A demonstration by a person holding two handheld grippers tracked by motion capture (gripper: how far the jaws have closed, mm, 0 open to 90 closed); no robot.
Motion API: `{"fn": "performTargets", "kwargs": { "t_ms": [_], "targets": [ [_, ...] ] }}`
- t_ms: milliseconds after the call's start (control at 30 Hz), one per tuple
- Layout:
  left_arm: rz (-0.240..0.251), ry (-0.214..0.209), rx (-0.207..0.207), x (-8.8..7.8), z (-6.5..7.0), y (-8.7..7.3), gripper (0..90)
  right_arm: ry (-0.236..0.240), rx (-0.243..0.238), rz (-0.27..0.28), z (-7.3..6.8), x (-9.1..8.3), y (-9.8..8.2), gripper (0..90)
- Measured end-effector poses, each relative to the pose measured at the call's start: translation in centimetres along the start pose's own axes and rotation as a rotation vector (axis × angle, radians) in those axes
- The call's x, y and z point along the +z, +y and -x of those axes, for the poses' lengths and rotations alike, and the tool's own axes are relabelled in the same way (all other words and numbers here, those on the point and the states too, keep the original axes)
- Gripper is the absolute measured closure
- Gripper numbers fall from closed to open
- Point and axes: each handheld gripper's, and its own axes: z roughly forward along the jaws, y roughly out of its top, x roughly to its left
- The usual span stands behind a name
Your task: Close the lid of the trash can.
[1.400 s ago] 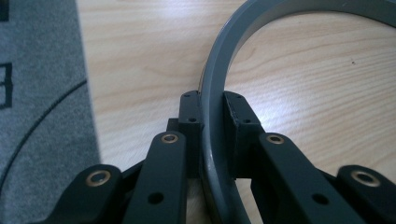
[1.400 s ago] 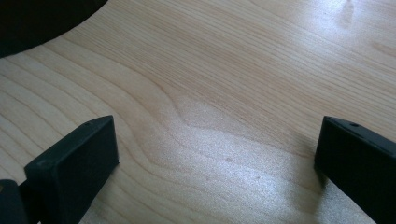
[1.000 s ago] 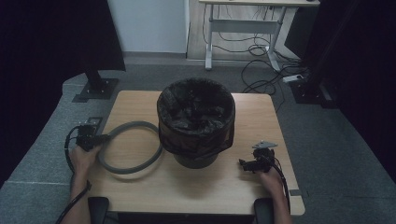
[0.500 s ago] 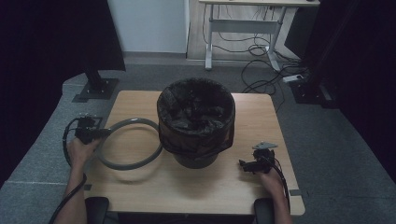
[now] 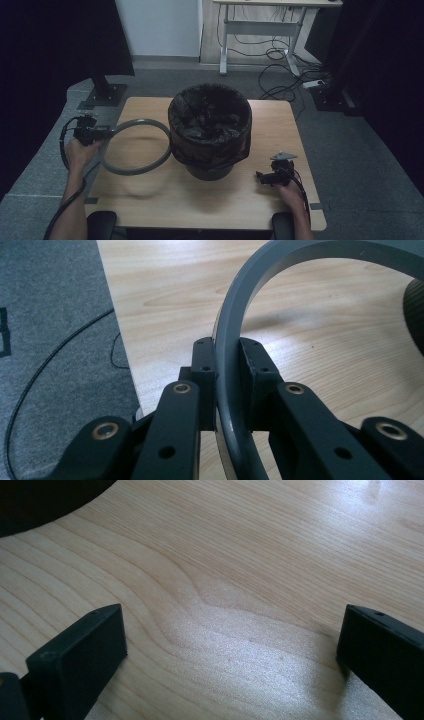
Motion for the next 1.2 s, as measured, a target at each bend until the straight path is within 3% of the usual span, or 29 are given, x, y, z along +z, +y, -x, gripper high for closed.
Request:
{"fn": "performTargets", "kwargs": {
  "t_ms": [1200],
  "targets": [
    [0.026,-0.027,0.025,-7.2,0.6,6.2,78.0,0.0,0.001,0.0,0.0,0.0,0.0,0.0]
  ]
}}
